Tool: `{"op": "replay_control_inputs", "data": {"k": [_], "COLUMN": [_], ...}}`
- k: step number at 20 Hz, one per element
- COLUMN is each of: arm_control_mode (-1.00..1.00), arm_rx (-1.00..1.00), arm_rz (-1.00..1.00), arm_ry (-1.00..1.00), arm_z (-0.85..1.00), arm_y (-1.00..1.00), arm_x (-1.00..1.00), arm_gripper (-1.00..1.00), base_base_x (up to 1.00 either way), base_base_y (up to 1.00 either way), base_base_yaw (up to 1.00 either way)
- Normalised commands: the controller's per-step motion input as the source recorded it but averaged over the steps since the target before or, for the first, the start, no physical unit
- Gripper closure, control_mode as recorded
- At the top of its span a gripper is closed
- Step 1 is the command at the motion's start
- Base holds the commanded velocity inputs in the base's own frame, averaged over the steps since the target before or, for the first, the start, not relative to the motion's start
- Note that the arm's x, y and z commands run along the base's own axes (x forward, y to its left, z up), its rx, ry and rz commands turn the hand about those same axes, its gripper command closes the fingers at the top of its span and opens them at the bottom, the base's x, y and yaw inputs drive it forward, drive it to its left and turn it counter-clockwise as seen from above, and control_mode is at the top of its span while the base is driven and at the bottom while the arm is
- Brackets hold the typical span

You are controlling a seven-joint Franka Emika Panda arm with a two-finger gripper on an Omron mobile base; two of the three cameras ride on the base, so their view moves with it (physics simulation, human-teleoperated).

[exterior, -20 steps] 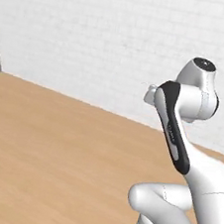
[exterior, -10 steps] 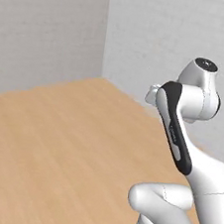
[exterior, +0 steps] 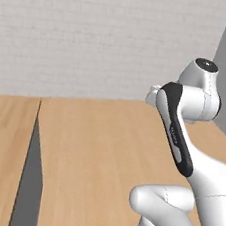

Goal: Take a straw from the drawer in front and place it inside the glass cup on the dining counter.

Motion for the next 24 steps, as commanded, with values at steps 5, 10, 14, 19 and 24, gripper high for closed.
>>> {"op": "replay_control_inputs", "data": {"k": [5,10,14,19,24], "arm_control_mode": [1.0,1.0,1.0,1.0,1.0], "arm_rx": [0.0,0.0,0.0,0.0,0.0], "arm_rz": [0.0,0.0,0.0,0.0,0.0], "arm_ry": [0.0,0.0,0.0,0.0,0.0], "arm_z": [0.0,0.0,0.0,0.0,0.0], "arm_y": [0.0,0.0,0.0,0.0,0.0], "arm_x": [0.0,0.0,0.0,0.0,0.0], "arm_gripper": [1.0,1.0,1.0,1.0,1.0], "base_base_x": [1.0,1.0,0.97,0.92,0.9], "base_base_y": [-0.41,-0.6,-0.79,-0.79,-0.77], "base_base_yaw": [0.62,0.55,0.51,0.51,0.53]}}
